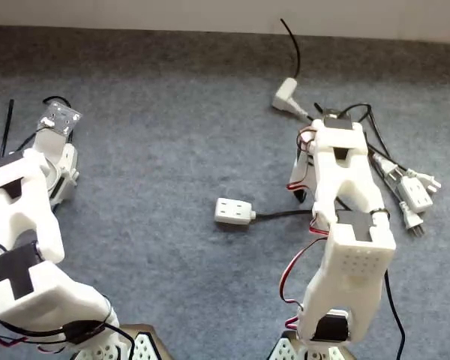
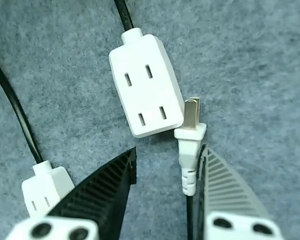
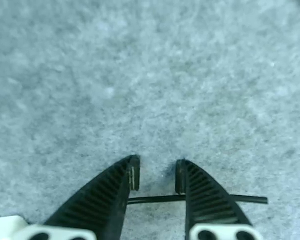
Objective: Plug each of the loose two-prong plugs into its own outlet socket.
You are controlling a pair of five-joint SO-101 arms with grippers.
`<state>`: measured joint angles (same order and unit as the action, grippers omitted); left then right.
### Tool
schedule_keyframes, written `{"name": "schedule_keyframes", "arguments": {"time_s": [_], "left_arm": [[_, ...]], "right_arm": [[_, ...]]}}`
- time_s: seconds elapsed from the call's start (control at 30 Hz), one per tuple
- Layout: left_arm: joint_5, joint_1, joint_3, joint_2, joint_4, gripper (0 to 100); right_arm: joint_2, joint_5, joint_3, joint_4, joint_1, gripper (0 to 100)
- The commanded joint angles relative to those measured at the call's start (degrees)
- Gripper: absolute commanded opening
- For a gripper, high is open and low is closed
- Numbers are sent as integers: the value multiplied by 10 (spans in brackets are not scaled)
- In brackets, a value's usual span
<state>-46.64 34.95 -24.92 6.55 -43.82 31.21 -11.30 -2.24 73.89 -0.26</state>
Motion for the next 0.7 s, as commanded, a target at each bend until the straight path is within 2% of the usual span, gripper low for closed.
{"name": "schedule_keyframes", "arguments": {"time_s": [0.0, 0.33, 0.67], "left_arm": [[-4, 8, 20, -3, 1, 197], [-2, -26, 16, 62, 0, 196], [3, -50, 33, 67, -2, 196]], "right_arm": [[6, -7, 0, -29, -11, 123], [6, -7, 0, -29, -11, 123], [6, -8, 0, -29, -11, 123]]}}
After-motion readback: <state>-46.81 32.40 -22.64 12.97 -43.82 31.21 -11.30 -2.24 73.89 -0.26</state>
